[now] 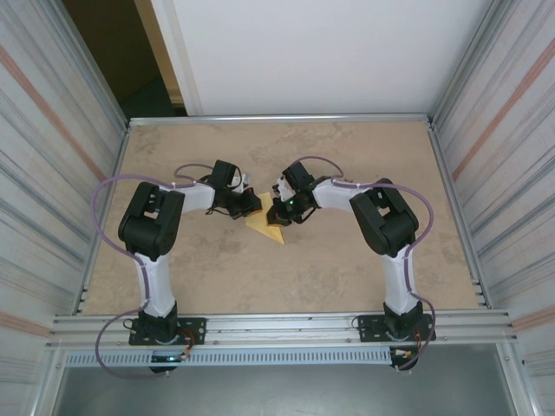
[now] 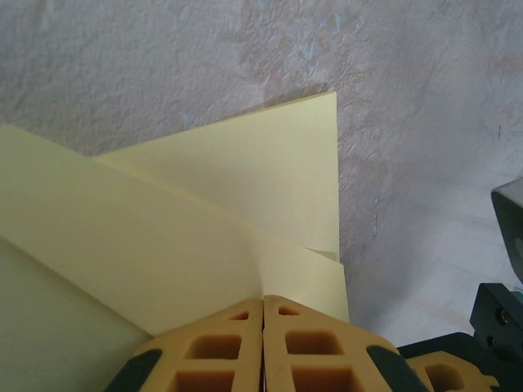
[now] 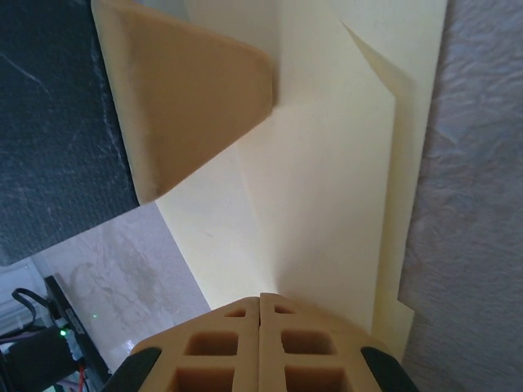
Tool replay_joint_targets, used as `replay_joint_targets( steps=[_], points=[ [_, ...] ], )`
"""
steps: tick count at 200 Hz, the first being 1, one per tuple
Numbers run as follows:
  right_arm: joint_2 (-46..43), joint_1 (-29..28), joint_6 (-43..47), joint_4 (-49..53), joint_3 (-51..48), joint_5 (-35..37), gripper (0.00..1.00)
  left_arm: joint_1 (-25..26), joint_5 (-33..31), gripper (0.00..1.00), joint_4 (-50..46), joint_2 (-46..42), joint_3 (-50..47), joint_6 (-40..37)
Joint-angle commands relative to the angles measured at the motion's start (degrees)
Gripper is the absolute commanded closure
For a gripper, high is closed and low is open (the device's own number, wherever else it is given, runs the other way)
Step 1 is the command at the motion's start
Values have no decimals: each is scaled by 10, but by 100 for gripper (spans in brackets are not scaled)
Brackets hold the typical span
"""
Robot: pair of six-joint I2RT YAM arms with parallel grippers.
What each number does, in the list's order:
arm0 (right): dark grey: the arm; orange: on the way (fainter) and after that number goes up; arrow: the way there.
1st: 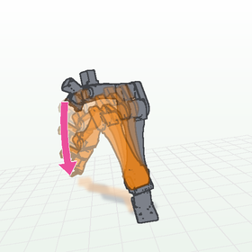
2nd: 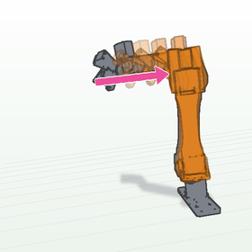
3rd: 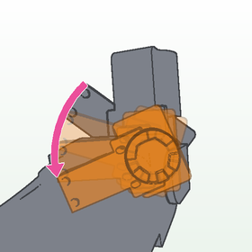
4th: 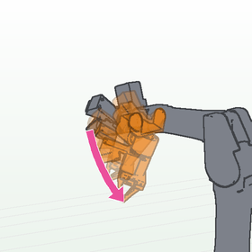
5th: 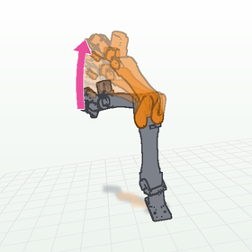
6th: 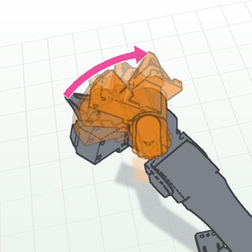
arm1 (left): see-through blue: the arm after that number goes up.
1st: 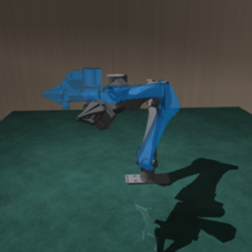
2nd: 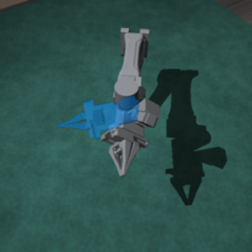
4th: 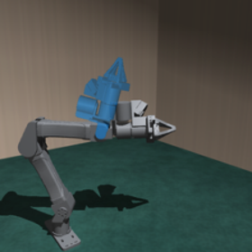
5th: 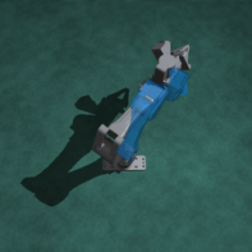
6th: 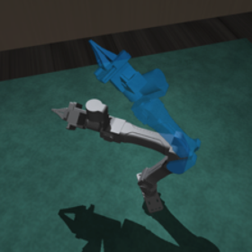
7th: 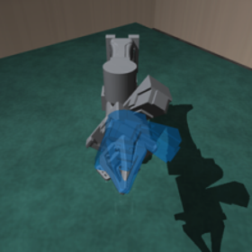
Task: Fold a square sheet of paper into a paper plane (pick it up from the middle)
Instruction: Fourth fold the wing at the center of the table.
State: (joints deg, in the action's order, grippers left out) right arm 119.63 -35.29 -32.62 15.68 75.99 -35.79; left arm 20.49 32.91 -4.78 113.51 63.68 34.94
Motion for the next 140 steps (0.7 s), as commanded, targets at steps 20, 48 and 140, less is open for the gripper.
replay_joint_targets(
  steps=[20, 48, 140],
  points=[
    [0, -7, 4, 60, -12, 15, 97, 0, -53, 92, -61, 28, 1, -6],
    [-11, -8, 11, 77, -41, 18, 97, 0, -58, 92, -67, 31, 2, -6],
    [-60, 1, 8, 75, -104, -21, 96, -1, -63, 92, -74, 36, 3, -9]
  ],
)
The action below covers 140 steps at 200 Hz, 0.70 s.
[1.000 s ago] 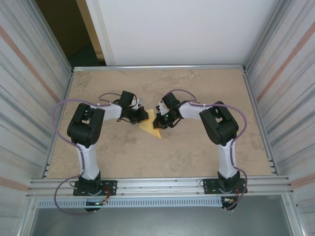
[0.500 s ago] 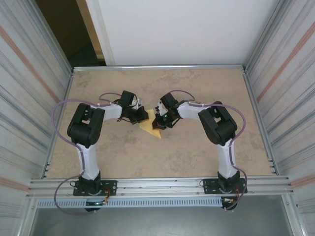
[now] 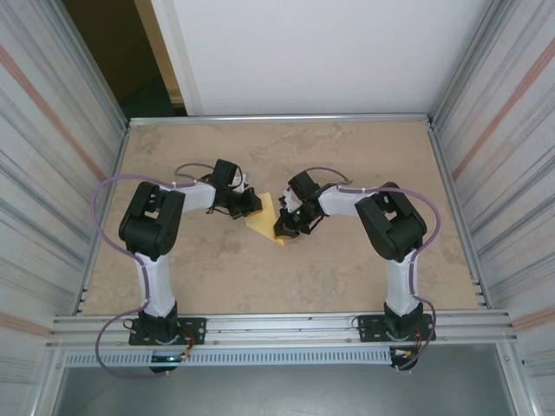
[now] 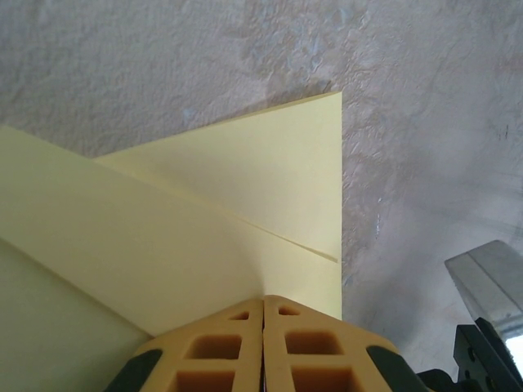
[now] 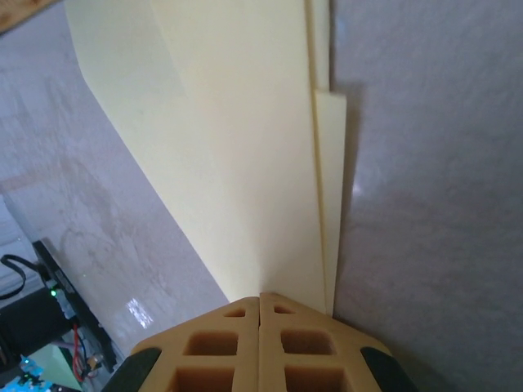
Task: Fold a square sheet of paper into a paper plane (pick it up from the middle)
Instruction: Fourth fold the wing at the center of the table.
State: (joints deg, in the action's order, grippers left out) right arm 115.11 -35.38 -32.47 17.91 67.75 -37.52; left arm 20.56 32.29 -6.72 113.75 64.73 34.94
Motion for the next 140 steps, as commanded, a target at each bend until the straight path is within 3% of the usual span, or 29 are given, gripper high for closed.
replay_joint_targets(
  steps=[1, 85, 140],
  points=[
    [-14, 2, 6, 53, -22, -4, 96, -2, -57, 92, -55, 34, -7, -8],
    [-37, 7, 13, 55, -89, -4, 96, -4, -61, 92, -60, 36, -7, -11],
    [-88, 17, 0, 0, -151, -14, 94, -6, -55, 92, -56, 36, -7, -17]
  ],
)
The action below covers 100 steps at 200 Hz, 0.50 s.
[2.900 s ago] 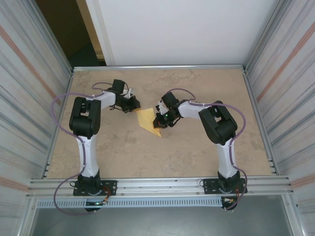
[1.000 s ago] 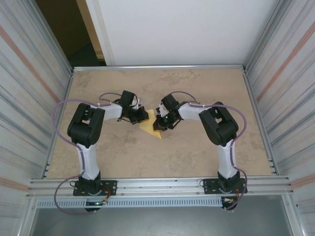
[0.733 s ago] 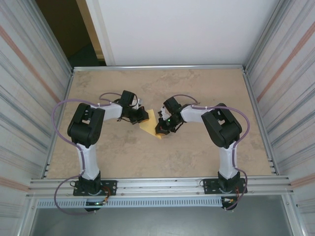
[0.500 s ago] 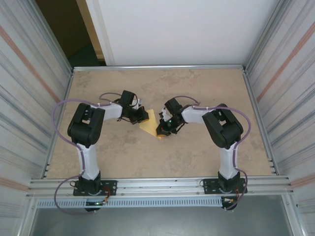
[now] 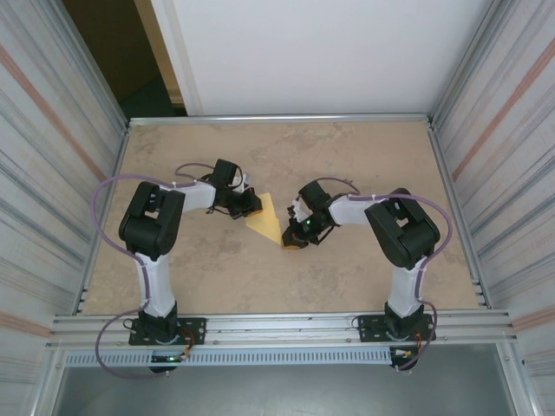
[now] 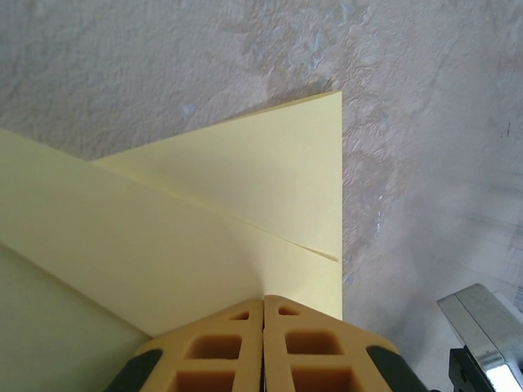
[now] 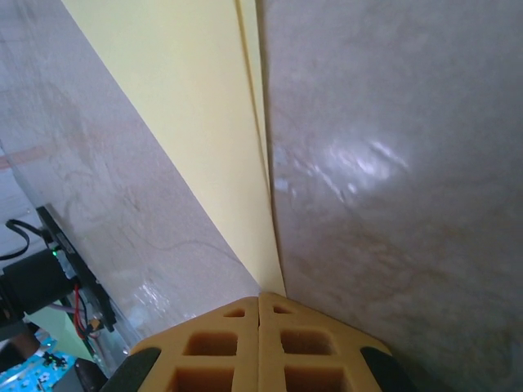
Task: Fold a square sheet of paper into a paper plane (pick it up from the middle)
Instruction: Fourth fold the wing at the center of the table, then turn over the paper at the center of the table.
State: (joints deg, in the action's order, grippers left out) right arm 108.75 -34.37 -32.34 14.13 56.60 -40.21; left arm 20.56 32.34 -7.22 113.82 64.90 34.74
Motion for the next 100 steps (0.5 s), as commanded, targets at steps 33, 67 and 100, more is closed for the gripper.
replay_joint_targets(
  steps=[33, 67, 100],
  points=[
    [-110, 31, -48, -41, -41, 37, 90, -5, -14, 90, -29, 18, 0, -16],
    [-104, 42, -75, -107, -20, 54, 75, 1, 45, 85, 17, -33, 27, 10],
    [-40, 35, -78, -129, 35, 60, 68, -5, 39, 73, 69, -105, -8, 59]
  ],
)
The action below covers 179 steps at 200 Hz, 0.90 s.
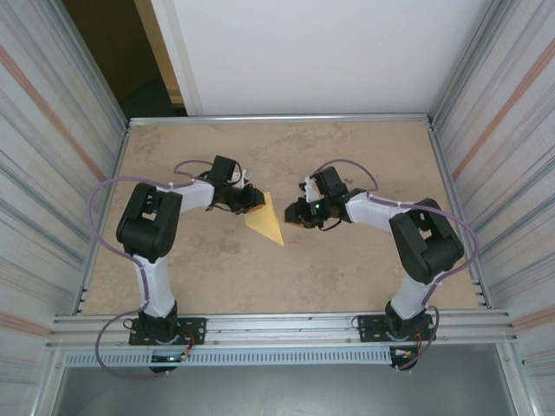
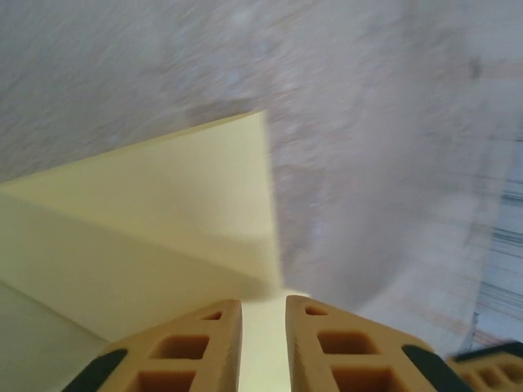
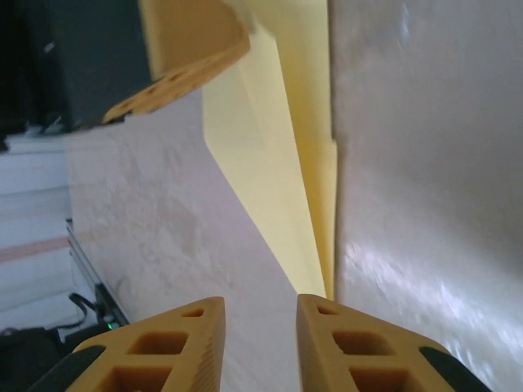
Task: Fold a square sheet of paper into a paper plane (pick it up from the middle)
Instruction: Turn over the paper at the center of the table.
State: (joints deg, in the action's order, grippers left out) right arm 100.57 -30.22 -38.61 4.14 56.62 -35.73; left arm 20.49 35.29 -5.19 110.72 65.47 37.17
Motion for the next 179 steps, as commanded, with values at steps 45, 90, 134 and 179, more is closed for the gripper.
replay_joint_targets(
  steps=[45, 90, 134, 179],
  points=[
    [122, -13, 15, -1, 124, 25, 64, -32, -24, 56, 95, -150, -131, 89],
    [181, -17, 34, 30, 181, 18, 63, -46, -39, 52, 113, -189, -202, 111],
    [196, -18, 37, 22, 192, -17, 69, -48, -41, 51, 119, -195, -221, 115],
    [213, -21, 45, 23, 216, -34, 88, -52, -37, 51, 119, -201, -218, 112]
  ],
)
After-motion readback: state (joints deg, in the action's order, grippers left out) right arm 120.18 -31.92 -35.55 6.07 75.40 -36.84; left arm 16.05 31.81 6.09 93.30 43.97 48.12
